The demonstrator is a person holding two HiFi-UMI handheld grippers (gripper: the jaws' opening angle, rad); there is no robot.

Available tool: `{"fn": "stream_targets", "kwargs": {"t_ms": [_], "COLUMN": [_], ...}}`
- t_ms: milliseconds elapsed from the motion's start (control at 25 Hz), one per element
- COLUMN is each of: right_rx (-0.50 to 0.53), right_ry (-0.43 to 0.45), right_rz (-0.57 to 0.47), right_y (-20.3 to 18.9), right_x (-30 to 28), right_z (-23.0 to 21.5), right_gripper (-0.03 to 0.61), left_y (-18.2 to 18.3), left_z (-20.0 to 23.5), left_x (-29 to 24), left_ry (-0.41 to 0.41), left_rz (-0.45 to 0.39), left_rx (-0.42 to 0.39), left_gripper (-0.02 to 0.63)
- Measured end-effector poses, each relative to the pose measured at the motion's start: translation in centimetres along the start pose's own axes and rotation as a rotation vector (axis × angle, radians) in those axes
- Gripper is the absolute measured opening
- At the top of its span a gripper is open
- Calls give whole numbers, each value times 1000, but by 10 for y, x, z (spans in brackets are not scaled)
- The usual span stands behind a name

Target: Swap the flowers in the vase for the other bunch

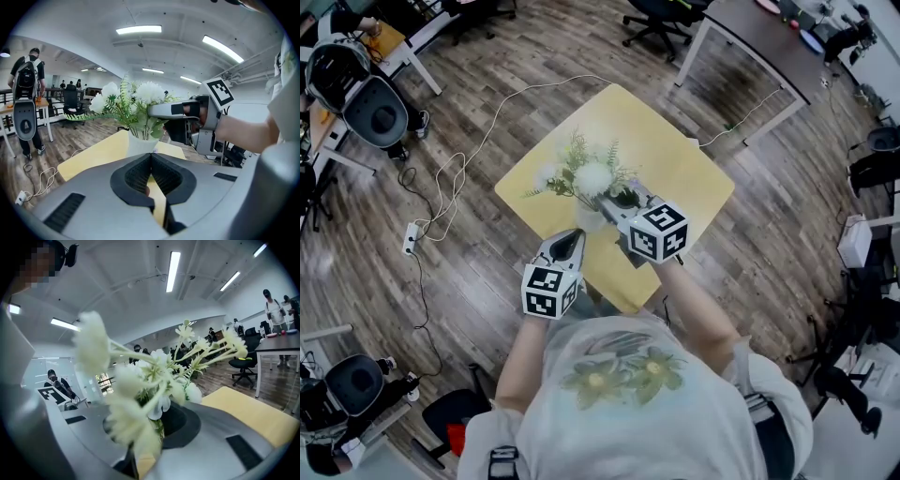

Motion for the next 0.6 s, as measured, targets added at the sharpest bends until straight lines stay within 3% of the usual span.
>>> {"fn": "stream_targets", "kwargs": {"t_ms": [600], "right_rx": [73], "right_ry": [-13], "right_rz": [57], "right_y": [-22], "right_x": [-4], "right_z": [3], "right_gripper": [75], "left_y": [3], "left_z": [7], "left_x": [-4], "left_ry": [-9], "left_rz": [16], "left_rx": [4], "left_gripper": [18]}}
Point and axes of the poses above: the fingertips, and each gripper's own axes: x backward along the fingers, z to its left, y out of its top, the point moved 5 cm from there along x, backward along the fingers, and after that the axes turned 1 degree about -z, right-handed, at the moved point
